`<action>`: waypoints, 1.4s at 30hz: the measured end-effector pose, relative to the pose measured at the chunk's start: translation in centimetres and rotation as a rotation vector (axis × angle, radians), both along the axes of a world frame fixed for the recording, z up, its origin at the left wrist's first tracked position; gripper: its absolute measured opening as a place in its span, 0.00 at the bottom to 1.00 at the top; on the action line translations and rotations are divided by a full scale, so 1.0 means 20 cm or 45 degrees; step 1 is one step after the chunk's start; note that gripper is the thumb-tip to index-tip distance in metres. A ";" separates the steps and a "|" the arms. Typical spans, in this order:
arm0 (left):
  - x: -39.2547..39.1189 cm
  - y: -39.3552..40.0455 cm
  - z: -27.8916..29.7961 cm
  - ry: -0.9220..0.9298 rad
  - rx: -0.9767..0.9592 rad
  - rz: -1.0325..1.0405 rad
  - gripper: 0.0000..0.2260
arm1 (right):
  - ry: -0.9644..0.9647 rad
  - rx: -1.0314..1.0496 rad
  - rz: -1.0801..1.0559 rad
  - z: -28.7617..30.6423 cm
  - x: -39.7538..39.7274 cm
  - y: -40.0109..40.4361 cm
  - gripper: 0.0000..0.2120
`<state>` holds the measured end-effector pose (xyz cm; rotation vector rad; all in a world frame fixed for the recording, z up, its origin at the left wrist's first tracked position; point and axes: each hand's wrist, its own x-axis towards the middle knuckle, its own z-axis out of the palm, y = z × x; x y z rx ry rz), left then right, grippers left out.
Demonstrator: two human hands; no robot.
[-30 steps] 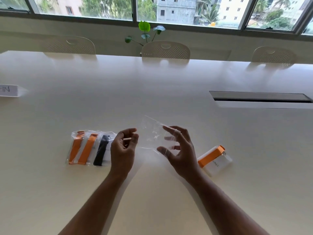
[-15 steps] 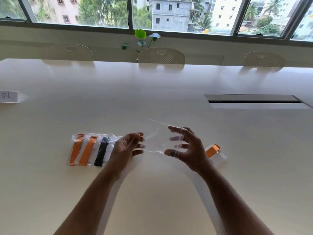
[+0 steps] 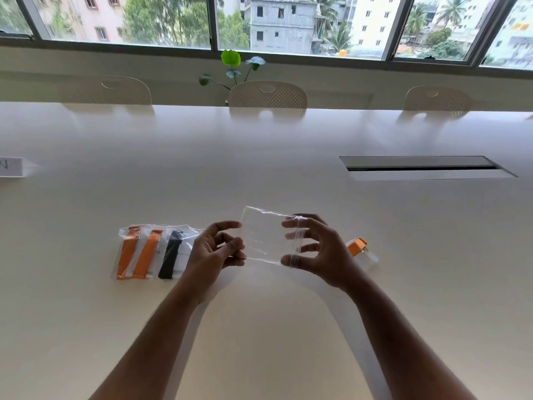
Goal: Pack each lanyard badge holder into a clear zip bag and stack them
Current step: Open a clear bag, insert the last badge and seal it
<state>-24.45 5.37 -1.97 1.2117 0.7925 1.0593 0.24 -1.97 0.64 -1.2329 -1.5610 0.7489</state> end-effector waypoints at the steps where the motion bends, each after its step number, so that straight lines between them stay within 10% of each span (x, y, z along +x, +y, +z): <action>1: 0.01 -0.01 0.00 0.087 0.111 0.072 0.14 | -0.019 0.007 -0.012 0.01 0.01 -0.01 0.29; 4: 0.06 -0.05 0.05 0.480 0.748 0.280 0.23 | -0.094 0.019 -0.016 0.02 0.02 -0.02 0.30; 9: 0.21 -0.06 0.22 1.086 1.387 -0.248 0.48 | -0.251 0.048 0.046 0.04 0.03 -0.04 0.33; 21: 0.35 -0.12 0.16 1.400 1.234 -0.188 0.42 | -0.182 0.022 -0.383 0.02 0.35 -0.12 0.05; 27: 0.42 -0.17 0.14 1.483 1.023 -0.173 0.53 | -0.416 -0.159 -0.665 -0.02 0.65 -0.09 0.04; 42: 1.08 -0.39 -0.01 1.455 0.930 0.004 0.36 | -0.734 -0.452 -0.484 -0.05 0.82 -0.04 0.10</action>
